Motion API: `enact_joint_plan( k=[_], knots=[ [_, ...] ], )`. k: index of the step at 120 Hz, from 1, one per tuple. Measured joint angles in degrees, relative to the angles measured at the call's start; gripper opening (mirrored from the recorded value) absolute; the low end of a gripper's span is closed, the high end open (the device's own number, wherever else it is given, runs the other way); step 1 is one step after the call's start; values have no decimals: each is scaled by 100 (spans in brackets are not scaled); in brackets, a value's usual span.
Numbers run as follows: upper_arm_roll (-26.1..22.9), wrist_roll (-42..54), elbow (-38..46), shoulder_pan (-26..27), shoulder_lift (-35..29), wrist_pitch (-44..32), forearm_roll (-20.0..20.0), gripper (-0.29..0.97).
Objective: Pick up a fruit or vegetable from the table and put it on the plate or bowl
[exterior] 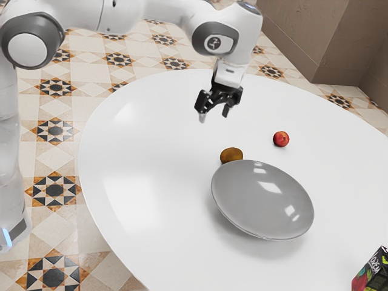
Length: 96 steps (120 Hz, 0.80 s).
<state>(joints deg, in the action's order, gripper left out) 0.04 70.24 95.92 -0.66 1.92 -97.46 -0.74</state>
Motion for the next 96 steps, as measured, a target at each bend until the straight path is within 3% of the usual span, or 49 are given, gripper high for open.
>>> enact_joint_plan(
  k=[22, 51, 96],
  knots=[
    [1, 303, 266, 51, -7, -373, 334, 67],
    [364, 581, 316, 384, -15, -769, 420, 67],
    [524, 823, 527, -89, 138, -1408, 449, 67]
  ],
)
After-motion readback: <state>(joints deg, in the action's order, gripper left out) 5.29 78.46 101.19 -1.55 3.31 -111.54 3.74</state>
